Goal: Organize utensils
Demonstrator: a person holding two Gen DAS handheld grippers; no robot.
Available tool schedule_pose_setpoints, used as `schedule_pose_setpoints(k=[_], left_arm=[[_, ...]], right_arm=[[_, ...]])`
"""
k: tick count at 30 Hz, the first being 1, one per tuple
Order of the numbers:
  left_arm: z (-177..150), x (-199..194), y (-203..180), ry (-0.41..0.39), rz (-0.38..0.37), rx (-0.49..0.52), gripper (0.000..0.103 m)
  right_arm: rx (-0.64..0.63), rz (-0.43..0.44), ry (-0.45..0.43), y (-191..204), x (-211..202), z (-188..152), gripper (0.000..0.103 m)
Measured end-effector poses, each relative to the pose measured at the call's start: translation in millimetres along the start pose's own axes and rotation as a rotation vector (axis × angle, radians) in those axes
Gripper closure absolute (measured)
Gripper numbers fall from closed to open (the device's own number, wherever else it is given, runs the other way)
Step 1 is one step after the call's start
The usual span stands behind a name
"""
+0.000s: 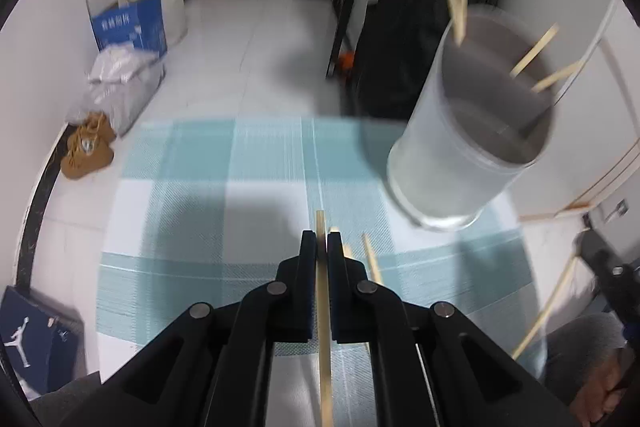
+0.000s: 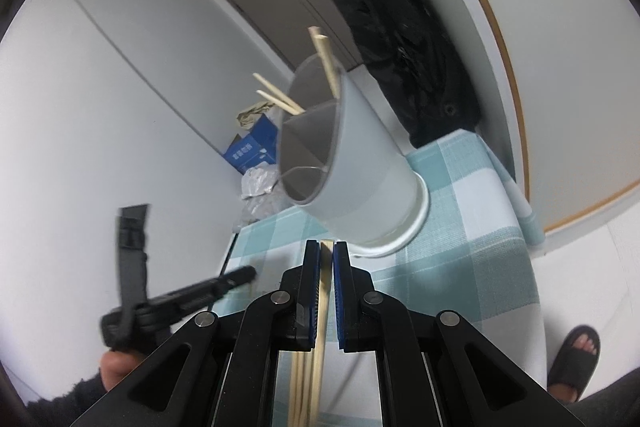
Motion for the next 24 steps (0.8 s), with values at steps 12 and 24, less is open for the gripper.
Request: schedule_pose_setpoints(k=[12, 24], left_arm=[[4.5, -50.4, -11.4, -0.199, -0.096, 0.075, 0.102], [-25.5, 23.6, 17.1, 0.178, -0.063, -0.034, 0.087]], right_arm=[[-0.17, 0.002, -0.139, 52.2, -33.7, -7.3, 0.097], [-0.143, -0.009, -0.111, 48.8, -33.5, -8.9, 0.097]])
Point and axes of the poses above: each gripper's, at about its wrist camera, not at the fingertips, and x roughly the way its jaws point, y to its left, z to its top, the point moved 7 cm from there along x, roughly the way its jaws point, and after that the axes turned 15 degrees about -z, right-handed, at the moved point
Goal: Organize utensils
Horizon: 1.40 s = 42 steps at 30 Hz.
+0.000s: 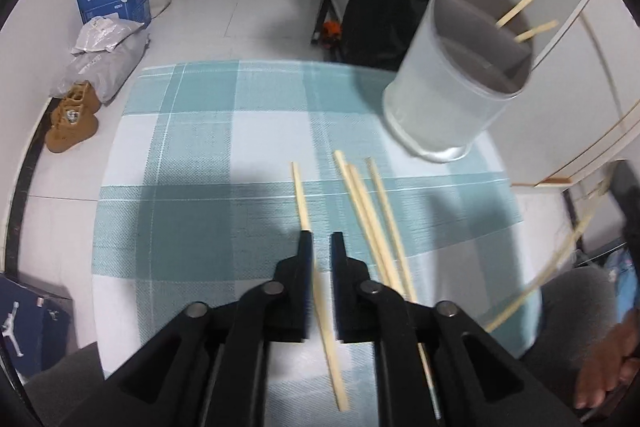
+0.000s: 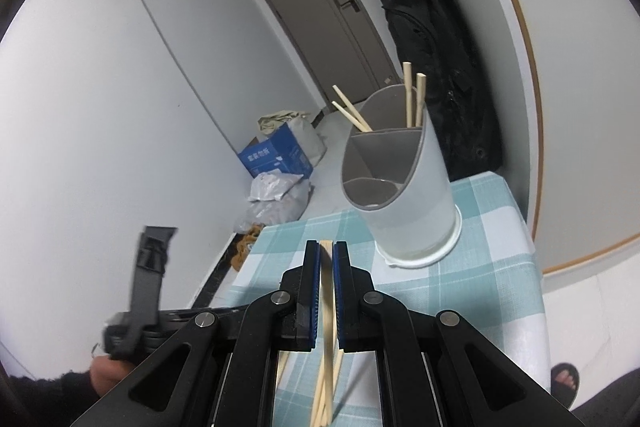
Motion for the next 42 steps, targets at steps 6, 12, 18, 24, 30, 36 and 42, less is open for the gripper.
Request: schedule_pose_setpoints(k=[6, 12, 18, 24, 30, 36, 42], left_arm=[[7.3, 28.1, 6.0, 0.073, 0.088, 0.022, 0.053], [10.1, 51.0, 17.9, 0.179, 0.161, -0.001, 0.055], [16.7, 59.5, 7.2, 0.252, 0.189, 0.039, 0.084], [28.9, 55.8, 13.3, 0.214, 0.081, -0.032, 0.101], [43.8, 1.5, -3.7, -0.059, 0.039, 0.043, 0.101], [40.5, -47.8, -31.9, -0.27, -0.024, 0.124, 0.101], [33.8, -57.7, -43.2, -0.331, -0.068, 0.137, 0.101]], right_arm=[[0.034, 0.011, 0.003, -12.1, -1.0, 1.3, 0.097], [0.085, 0.016, 0.011, -28.8, 4.2, 0.2, 0.097], [0.146, 0.023, 0.03, -44.3, 12.1, 3.5, 0.097], [0.143, 0.018, 0.033, -45.0, 12.1, 2.6, 0.097], [0.12, 0.012, 0.026, -40.3, 9.3, -1.8, 0.097], [0.079, 0.006, 0.007, -29.2, 6.3, -1.0, 0.097], [-0.004, -0.005, -0.031, -8.2, -3.0, 2.9, 0.097]])
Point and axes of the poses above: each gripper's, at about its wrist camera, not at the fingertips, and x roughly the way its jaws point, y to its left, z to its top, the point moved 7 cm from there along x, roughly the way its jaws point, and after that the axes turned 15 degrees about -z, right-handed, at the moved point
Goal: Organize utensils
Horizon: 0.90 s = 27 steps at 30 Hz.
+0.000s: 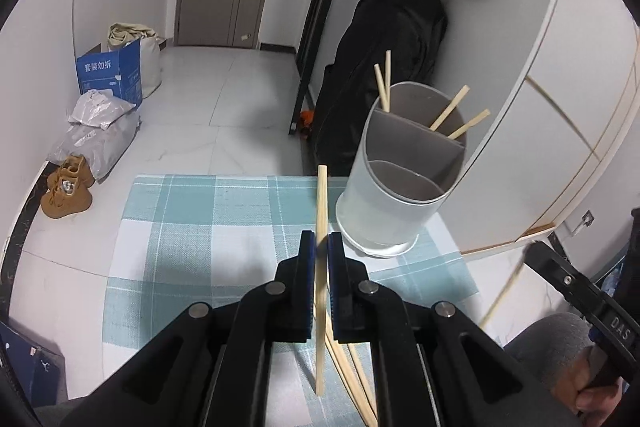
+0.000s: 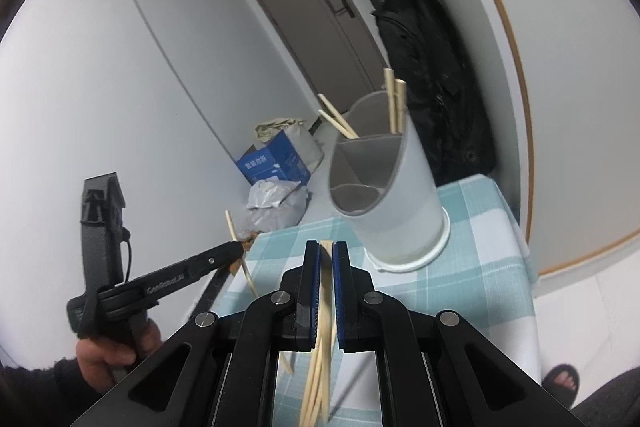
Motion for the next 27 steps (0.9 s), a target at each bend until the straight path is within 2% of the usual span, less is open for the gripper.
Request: schedule_pose_setpoints(k=[5, 16, 22, 27], left_arm=[[-1.3, -2.7, -8.8, -0.017, -0.015, 0.028, 0.101], [3.0, -19.5, -26.2, 0.001, -0.027, 0.09, 0.101], [13.9, -26.3, -34.3, -0.004, -0.032, 0.103, 0.101], [35.4, -34.9, -47.2, -0.025, -0.046, 0.12, 0.101]], right_arm=[[-0.059, -0.007, -0.029, 17.8, -4.7, 3.8, 0.097], [-0.117, 0.002, -0.061, 41.0, -3.6, 21.5, 0.097], [-0.123, 0.012, -0.088, 46.1, -9.2, 35.9, 0.097], [-0.123, 0.019, -0.121, 47.2, -18.0, 60.3, 0.097]])
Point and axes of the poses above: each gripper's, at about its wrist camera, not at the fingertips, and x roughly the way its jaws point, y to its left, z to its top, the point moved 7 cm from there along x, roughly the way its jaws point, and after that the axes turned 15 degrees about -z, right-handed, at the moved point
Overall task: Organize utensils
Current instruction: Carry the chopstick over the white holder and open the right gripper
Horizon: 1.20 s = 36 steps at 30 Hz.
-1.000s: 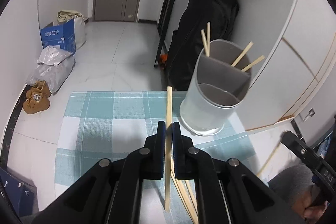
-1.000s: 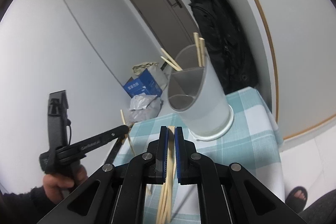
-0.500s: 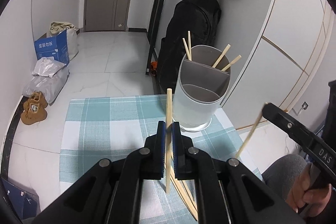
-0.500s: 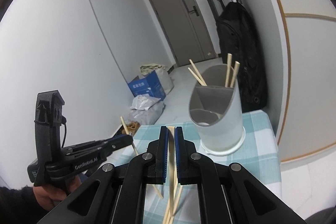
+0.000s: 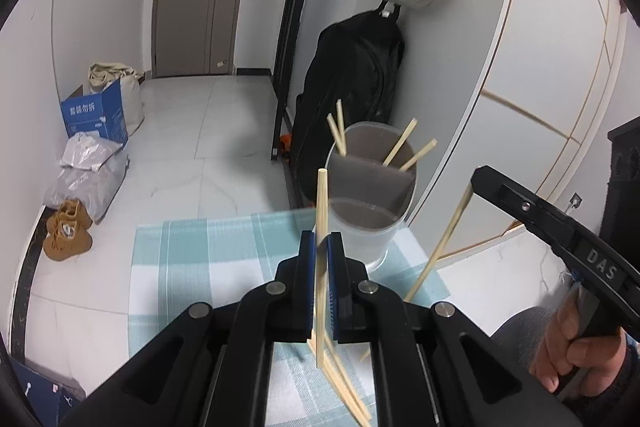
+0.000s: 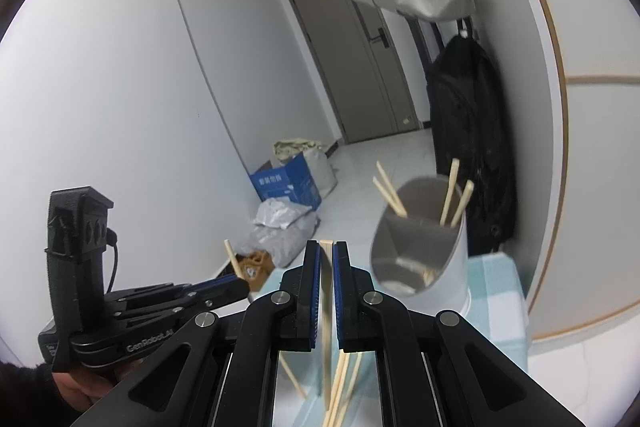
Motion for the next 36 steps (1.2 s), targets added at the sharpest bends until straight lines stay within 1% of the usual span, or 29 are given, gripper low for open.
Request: schedule_pose_setpoints(k=[5, 9, 13, 17, 23, 28, 33, 36], left_arm=[[30.0, -2.5, -11.2, -0.019, -0.005, 0.031, 0.101], [52.4, 0.2, -17.9, -0.033, -0.017, 0.031, 0.101], [74.7, 3.5, -26.7, -0.052, -0.027, 0.051, 0.101], [98.3, 8.3, -35.1, -0.073, -0.031, 0.072, 0.101], [127.8, 21.6, -34.8, -0.101, -0.041, 0.073, 0.101], [140.0, 39.4, -33.9, -0.098, -0.054, 0.09, 0.101], [144.7, 57.6, -26.5, -0.098, -0.075, 0.088, 0.101], [144.5, 69.8, -19.3, -0.083, -0.086, 0.079, 0.101]], right_arm=[[0.005, 0.003, -0.025, -2.7, -3.4, 28.4, 0.097], [0.023, 0.005, -0.034, -9.6, -1.8, 54.0, 0.097], [0.011, 0.001, -0.047, -13.4, 0.5, 77.7, 0.097], [0.001, -0.004, -0.077, -18.7, 1.4, 106.7, 0.097], [-0.004, -0.022, -0.119, -32.0, 8.8, 149.4, 0.097], [0.0, -0.045, -0.145, -44.4, 20.1, 170.7, 0.097], [-0.025, -0.067, -0.174, -49.0, 34.7, 176.9, 0.097], [-0.037, -0.068, -0.17, -52.7, 48.2, 178.0, 0.097]])
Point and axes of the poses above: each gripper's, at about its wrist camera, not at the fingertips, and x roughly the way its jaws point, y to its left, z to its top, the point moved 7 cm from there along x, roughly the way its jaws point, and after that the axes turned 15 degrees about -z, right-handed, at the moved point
